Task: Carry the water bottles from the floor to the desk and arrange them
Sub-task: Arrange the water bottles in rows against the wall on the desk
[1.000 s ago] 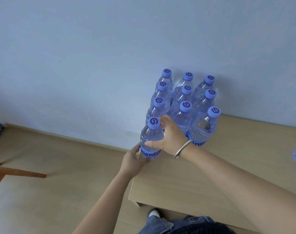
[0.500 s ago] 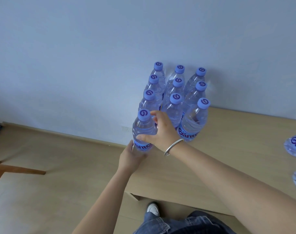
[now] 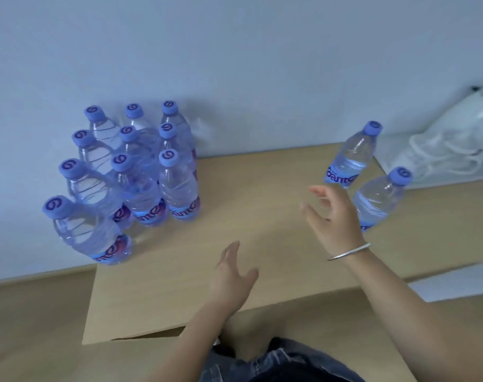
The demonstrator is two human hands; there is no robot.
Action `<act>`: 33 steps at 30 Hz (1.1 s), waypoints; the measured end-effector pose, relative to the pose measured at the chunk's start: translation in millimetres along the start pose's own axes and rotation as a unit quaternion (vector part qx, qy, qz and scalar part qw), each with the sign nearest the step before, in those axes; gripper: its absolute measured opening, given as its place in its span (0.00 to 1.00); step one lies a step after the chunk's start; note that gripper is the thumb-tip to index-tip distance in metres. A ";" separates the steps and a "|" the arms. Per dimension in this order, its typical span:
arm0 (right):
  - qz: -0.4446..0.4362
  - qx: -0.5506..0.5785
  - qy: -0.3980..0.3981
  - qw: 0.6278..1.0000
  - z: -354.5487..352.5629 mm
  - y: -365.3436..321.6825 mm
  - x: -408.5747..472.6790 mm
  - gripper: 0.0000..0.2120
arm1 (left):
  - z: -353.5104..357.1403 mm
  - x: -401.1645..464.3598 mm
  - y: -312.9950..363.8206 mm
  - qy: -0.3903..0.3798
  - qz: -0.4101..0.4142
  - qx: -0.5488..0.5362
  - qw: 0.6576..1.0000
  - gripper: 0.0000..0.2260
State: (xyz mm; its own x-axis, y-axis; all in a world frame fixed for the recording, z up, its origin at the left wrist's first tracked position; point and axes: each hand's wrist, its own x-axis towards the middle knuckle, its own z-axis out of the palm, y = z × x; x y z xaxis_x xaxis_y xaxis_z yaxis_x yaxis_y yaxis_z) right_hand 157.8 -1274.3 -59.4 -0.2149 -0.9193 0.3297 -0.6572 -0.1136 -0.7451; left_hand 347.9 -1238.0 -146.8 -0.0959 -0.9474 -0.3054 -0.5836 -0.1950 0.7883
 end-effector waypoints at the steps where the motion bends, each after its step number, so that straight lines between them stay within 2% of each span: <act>1: -0.006 -0.028 0.052 0.998 -23.0 14.7 0.5 0.12 | 10.5 4.4 15.0 -0.016 0.019 0.006 1.000 0.30; 4: -0.004 -0.099 0.173 0.980 -78.0 53.5 0.1 0.18 | 41.8 15.1 55.0 -0.058 0.065 0.029 0.996 0.28; 7: 0.042 -0.065 0.220 0.972 -103.0 84.8 8.1 0.27 | 67.9 22.6 82.4 -0.089 0.081 0.042 0.992 0.28; 10: 0.159 0.025 0.132 0.978 -105.3 107.1 23.1 0.37 | 85.9 25.2 98.1 -0.117 0.080 0.040 0.989 0.29; 12: 0.192 0.066 0.051 0.978 -99.8 117.9 31.8 0.41 | 93.3 24.9 103.1 -0.123 0.084 0.046 0.988 0.30; 14: 0.196 0.114 -0.003 0.974 -92.4 124.3 38.3 0.39 | 96.4 24.9 104.5 -0.122 0.081 0.048 0.988 0.30; 17: 0.186 0.124 -0.045 0.974 -82.8 126.6 43.4 0.25 | 93.7 25.8 102.5 -0.121 0.067 0.047 0.989 0.28; 19: 0.180 0.116 -0.037 0.976 -79.9 125.8 43.1 0.17 | 89.9 27.8 99.7 -0.115 0.055 0.043 0.991 0.27; 22: 0.173 0.105 -0.015 0.979 -76.8 116.0 40.5 0.15 | 82.9 29.5 94.1 -0.100 0.029 0.004 0.995 0.27; 26: 0.160 0.118 -0.031 0.979 -70.2 80.7 42.1 0.10 | 64.6 27.9 84.6 -0.094 0.008 -0.058 0.994 0.32; 28: 0.145 0.134 -0.049 0.979 -66.7 53.5 47.8 0.09 | 49.0 26.2 82.6 -0.097 0.005 -0.095 0.991 0.33; 33: 0.113 0.184 -0.109 0.970 -51.4 -22.8 63.1 0.21 | -4.8 17.7 85.3 -0.122 0.055 -0.228 0.964 0.24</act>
State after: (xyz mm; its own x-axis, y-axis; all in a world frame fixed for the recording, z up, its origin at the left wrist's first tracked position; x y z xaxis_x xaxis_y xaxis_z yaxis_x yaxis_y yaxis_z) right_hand 122.0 -1310.3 8.3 -0.1394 -0.9897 0.0327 -0.3004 0.0109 -0.9538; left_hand 300.3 -1272.6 -82.4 -0.3563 -0.8919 -0.2785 -0.1481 -0.2404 0.9593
